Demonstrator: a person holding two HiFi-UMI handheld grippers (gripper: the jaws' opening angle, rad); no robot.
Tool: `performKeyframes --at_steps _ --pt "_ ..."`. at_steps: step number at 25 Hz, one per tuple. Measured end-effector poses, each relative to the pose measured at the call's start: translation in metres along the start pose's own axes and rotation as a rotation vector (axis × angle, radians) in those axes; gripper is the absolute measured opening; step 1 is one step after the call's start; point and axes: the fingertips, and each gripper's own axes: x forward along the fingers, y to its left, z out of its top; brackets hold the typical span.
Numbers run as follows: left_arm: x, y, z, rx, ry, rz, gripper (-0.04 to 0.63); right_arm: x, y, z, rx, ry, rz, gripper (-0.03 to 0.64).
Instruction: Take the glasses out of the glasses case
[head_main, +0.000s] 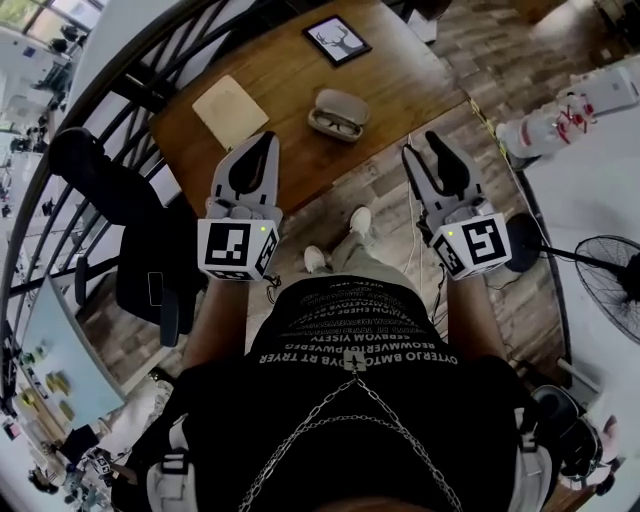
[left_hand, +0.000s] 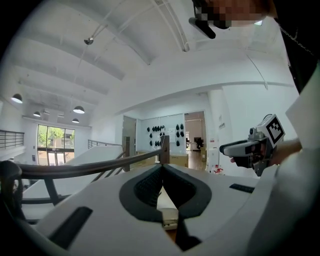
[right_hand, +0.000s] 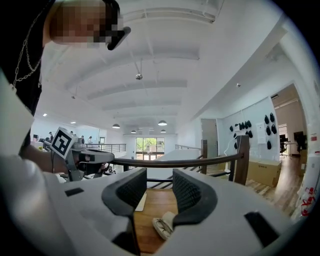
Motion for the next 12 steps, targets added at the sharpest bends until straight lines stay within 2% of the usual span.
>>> performKeyframes --at_steps 12 --pt "0.047 0.005 0.009 0.013 -0.002 0.009 0.025 0.035 -0.036 0.002 -0.006 -0.012 0.043 0.153"
